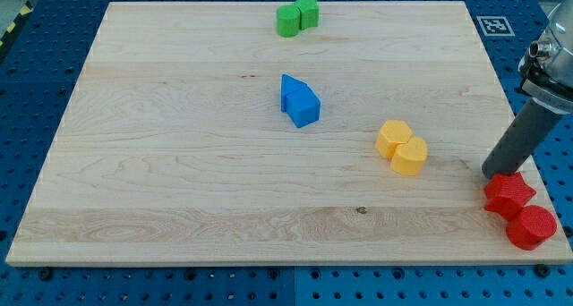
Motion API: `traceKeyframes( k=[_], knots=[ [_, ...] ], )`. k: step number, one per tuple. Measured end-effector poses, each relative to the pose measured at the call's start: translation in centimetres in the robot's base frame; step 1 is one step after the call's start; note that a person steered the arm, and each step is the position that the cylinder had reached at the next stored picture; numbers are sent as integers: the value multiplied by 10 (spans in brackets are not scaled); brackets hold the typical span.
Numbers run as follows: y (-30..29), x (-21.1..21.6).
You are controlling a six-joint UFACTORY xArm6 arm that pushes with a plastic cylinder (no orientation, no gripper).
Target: Push yellow hexagon towards center right
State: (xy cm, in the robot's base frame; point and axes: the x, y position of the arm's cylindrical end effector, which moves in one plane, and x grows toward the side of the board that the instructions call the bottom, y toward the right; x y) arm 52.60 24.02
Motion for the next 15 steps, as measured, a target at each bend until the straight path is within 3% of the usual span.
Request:
traceKeyframes(
  k=[3, 5, 10, 15],
  knots=[
    [-92, 13],
    [-139, -10],
    [-71, -75],
    [-101, -96]
  ],
)
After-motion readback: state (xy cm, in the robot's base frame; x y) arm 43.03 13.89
